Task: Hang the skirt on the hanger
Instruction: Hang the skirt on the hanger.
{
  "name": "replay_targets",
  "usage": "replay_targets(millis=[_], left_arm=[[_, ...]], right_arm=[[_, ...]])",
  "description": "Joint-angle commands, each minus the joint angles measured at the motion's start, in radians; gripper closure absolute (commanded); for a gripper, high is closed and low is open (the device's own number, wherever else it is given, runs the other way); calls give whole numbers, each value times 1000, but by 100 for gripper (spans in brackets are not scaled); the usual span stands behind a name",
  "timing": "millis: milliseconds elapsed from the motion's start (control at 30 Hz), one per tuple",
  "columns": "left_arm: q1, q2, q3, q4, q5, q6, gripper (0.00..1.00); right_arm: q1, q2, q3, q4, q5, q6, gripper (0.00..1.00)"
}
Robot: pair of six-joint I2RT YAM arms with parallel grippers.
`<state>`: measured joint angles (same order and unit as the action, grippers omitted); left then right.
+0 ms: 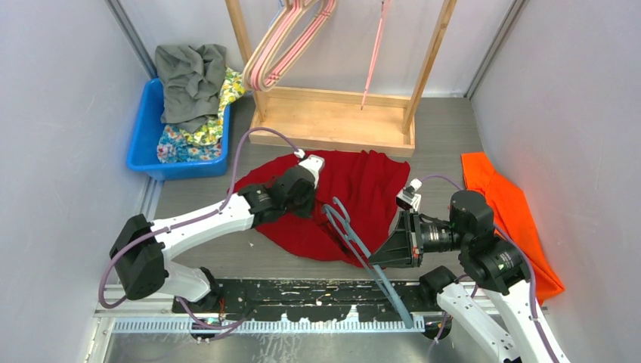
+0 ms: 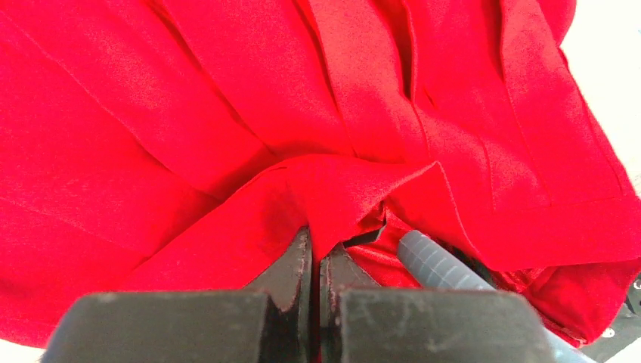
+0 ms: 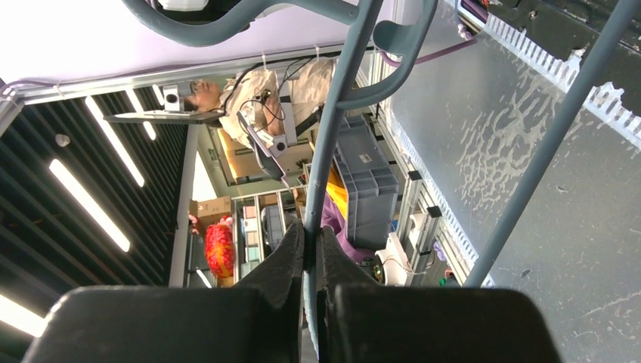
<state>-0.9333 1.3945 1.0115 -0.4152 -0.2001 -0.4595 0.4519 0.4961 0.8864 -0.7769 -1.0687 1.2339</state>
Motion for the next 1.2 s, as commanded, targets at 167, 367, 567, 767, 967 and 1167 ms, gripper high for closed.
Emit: replay_targets(millis=[167, 367, 567, 767, 967, 1167], left_arm=[[8, -134, 24, 114, 47, 11, 100], [8, -298, -90, 209, 34, 20, 100], [8, -384, -133, 261, 51, 46, 100], [6, -460, -141, 219, 86, 37, 100], [5, -559, -142, 113, 66, 14, 100], [4, -551, -117, 36, 111, -46, 100]], right_arm=[[7, -7, -83, 298, -14, 163, 99], [99, 39, -170, 542, 65, 271, 99], [420, 179, -232, 740, 292, 274, 99], [537, 316, -188, 780, 401, 177, 99], [537, 304, -134, 642, 504, -13, 99], [536, 256, -210, 753, 614, -142, 99]])
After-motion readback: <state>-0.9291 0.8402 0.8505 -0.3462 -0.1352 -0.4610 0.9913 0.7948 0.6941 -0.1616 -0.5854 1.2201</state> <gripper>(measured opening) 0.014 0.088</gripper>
